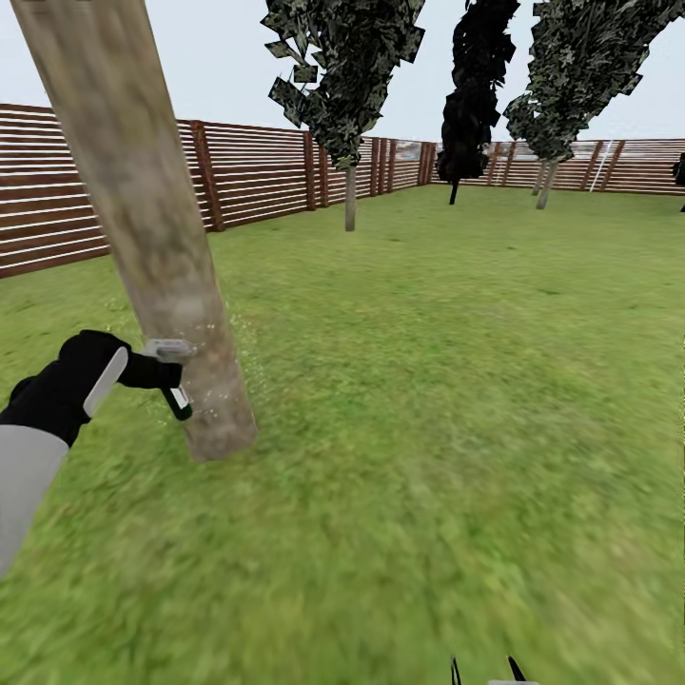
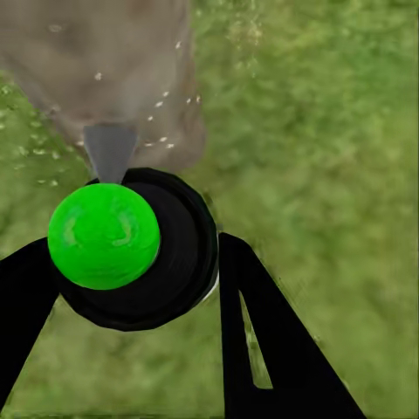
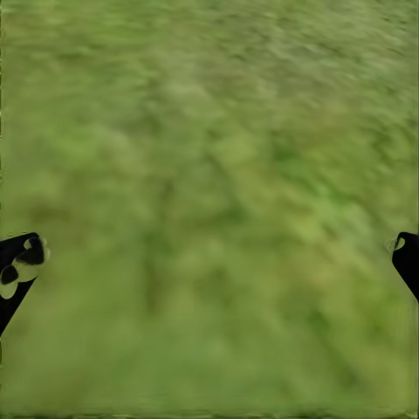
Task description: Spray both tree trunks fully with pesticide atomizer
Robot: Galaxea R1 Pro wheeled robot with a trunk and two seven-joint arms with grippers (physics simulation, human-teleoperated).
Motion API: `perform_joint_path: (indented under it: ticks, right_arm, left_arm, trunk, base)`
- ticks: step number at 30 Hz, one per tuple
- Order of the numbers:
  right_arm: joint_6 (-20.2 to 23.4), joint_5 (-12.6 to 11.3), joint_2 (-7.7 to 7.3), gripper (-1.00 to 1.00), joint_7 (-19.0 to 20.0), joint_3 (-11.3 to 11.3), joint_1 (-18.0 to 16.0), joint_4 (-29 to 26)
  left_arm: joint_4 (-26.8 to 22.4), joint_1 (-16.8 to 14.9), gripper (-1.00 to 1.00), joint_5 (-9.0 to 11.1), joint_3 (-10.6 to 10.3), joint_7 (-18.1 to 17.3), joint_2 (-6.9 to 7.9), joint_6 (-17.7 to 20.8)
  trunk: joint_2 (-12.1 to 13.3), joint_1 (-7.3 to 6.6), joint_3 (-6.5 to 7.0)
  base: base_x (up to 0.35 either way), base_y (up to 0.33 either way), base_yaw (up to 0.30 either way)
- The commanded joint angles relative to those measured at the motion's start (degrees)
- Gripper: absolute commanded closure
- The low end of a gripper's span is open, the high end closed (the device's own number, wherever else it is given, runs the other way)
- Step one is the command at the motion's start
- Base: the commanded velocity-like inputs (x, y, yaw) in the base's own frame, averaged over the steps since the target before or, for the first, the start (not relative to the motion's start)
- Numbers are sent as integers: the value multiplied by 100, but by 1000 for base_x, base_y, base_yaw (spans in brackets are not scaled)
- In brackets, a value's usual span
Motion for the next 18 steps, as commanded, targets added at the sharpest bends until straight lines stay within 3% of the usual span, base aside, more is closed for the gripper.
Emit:
perform_joint_path:
  ticks: [1, 4, 7, 11, 15, 18]
  right_arm:
    - [0, -1, 0, -100, -4, 0, 0, 0]
    - [0, -1, 0, -100, -1, 0, 0, 0]
    - [0, -1, -5, -100, -2, 0, 0, 0]
    - [1, 1, -8, -100, -1, 0, 0, 0]
    - [0, -1, -9, -100, -3, 0, 0, 0]
    - [0, -1, -9, -100, -2, 0, 0, 0]
  left_arm:
    - [-4, -3, 100, 37, 8, -3, 68, 3]
    - [1, -78, 100, 32, 0, -5, 44, -5]
    - [88, -421, 100, 35, -5, -5, 33, 0]
    - [99, -536, 100, 38, 3, -5, 220, 3]
    - [99, -515, 100, 36, -16, -5, 244, 3]
    - [98, -471, 100, 37, -17, -21, 420, 3]
  trunk:
    - [0, 0, 0]
    - [0, 0, 0]
    - [0, 0, 0]
    - [0, 0, 0]
    - [0, 0, 0]
    - [0, 0, 0]
  base:
    - [-242, 0, 0]
    - [-42, 0, 0]
    - [-5, 0, 0]
    - [0, 0, 0]
    - [0, 0, 0]
    - [0, 0, 0]
